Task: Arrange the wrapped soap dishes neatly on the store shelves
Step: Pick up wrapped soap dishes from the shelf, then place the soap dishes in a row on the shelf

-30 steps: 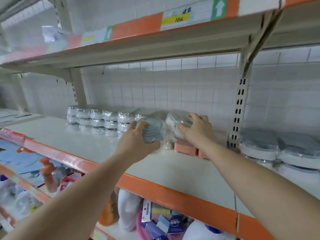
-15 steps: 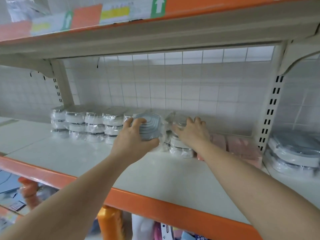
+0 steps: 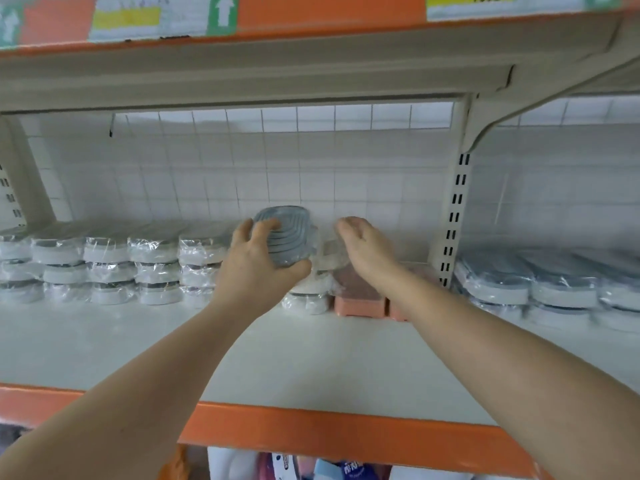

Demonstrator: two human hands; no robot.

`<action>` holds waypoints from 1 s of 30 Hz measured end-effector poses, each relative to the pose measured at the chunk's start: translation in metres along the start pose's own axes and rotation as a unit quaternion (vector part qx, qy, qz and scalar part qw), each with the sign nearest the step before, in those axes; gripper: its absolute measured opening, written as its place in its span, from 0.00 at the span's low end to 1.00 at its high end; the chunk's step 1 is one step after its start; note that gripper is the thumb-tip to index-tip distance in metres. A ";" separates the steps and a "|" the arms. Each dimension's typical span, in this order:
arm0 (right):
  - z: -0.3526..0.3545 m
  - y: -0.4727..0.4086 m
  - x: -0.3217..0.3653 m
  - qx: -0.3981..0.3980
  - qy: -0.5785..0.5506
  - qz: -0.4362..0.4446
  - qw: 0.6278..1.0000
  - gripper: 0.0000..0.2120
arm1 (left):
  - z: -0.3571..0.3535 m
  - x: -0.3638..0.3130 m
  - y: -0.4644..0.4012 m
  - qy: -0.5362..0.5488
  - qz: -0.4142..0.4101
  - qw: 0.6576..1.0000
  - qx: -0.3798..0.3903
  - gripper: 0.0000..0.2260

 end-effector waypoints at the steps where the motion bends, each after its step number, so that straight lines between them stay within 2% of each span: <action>1: 0.004 0.011 -0.002 0.033 -0.093 -0.040 0.994 0.26 | -0.010 -0.010 0.001 0.013 -0.009 1.000 0.002 0.32; 2: 0.008 0.018 -0.008 0.059 -0.170 -0.086 0.980 0.27 | -0.022 -0.022 0.003 0.022 -0.023 0.999 0.013 0.33; 4: 0.025 0.027 -0.019 0.074 -0.255 -0.150 0.953 0.26 | -0.047 -0.048 0.012 0.035 -0.065 0.996 0.048 0.36; 6: 0.055 0.033 -0.033 0.037 -0.267 -0.169 0.948 0.22 | -0.069 -0.075 0.023 0.087 -0.085 0.987 0.101 0.40; 7: 0.073 0.036 -0.041 0.019 -0.275 -0.179 0.944 0.19 | -0.077 -0.086 0.026 0.135 -0.068 0.981 0.124 0.40; 10: 0.127 0.046 -0.064 0.021 -0.364 -0.204 0.909 0.06 | -0.101 -0.117 0.025 0.288 0.038 0.945 0.151 0.23; 11: 0.142 0.048 -0.070 0.012 -0.377 -0.202 0.904 0.06 | -0.110 -0.127 0.024 0.323 0.070 0.929 0.168 0.18; 12: 0.154 0.049 -0.078 -0.010 -0.346 -0.190 0.919 0.09 | -0.119 -0.138 0.024 0.355 0.092 0.911 0.186 0.16; 15: 0.178 0.050 -0.097 -0.098 -0.139 -0.118 0.978 0.28 | -0.144 -0.172 0.028 0.417 0.125 0.879 0.195 0.17; 17: 0.189 0.050 -0.108 -0.105 -0.131 -0.080 0.983 0.30 | -0.160 -0.190 0.027 0.432 0.130 0.871 0.192 0.17; 20: 0.216 0.035 -0.125 -0.144 -0.148 -0.097 0.974 0.24 | -0.181 -0.205 0.025 0.384 0.105 0.892 0.213 0.20; 22: 0.230 0.014 -0.137 -0.163 -0.070 -0.111 0.978 0.23 | -0.188 -0.208 0.025 0.283 0.063 0.933 0.213 0.20; 24: 0.229 -0.004 -0.146 -0.140 -0.007 -0.131 0.981 0.22 | -0.190 -0.206 0.024 0.210 0.044 0.958 0.187 0.20; 27: 0.213 -0.019 -0.155 -0.088 0.154 -0.105 0.979 0.19 | -0.191 -0.199 0.019 0.182 0.062 0.969 0.157 0.19; 30: 0.204 -0.021 -0.157 -0.096 0.302 -0.042 0.948 0.19 | -0.188 -0.191 0.018 0.142 0.063 0.978 0.137 0.19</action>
Point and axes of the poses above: each hand's wrist, its own y-axis away from the middle knuckle, its own z-axis out of the back of the hand, x = y × z, the point moved 2 cm from there along -y, towards the middle knuckle, and after that the axes turned 2 degrees about -x, right-handed, at the moved point
